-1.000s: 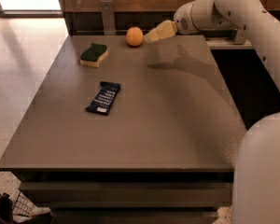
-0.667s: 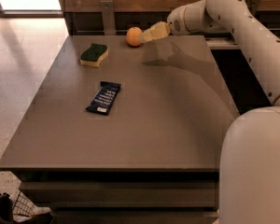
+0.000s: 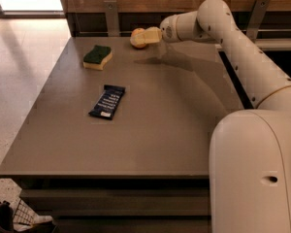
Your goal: Pick orange
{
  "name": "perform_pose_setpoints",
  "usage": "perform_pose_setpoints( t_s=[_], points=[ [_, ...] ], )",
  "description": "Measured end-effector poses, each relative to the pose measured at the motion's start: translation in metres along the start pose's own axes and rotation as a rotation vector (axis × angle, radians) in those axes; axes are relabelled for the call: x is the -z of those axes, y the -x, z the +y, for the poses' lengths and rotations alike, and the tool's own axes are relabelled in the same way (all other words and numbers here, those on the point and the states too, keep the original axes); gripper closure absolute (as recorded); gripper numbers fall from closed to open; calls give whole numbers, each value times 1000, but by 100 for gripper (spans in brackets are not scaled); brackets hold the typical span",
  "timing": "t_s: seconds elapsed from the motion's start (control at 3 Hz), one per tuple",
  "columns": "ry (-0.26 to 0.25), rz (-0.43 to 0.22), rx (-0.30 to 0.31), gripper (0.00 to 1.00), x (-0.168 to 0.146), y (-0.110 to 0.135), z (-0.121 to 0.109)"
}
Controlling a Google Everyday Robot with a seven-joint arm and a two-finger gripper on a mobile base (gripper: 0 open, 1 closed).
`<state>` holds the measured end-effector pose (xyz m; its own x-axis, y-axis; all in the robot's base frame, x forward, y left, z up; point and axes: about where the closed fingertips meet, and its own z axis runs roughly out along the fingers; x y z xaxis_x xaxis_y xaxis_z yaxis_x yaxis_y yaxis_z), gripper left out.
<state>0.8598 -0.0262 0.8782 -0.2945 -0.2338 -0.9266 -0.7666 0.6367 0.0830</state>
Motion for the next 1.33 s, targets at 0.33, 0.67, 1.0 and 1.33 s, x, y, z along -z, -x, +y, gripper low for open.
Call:
perform_pose_setpoints(
  t_s=[0.33, 0.67, 1.0, 1.33],
  points=[
    [11, -2, -32, 0, -21, -9, -3],
    [-8, 30, -30, 0, -36, -20, -11],
    [-24, 61, -16, 0, -48, -27, -21],
    [-12, 36, -5, 17, -56, -19, -19]
  ],
)
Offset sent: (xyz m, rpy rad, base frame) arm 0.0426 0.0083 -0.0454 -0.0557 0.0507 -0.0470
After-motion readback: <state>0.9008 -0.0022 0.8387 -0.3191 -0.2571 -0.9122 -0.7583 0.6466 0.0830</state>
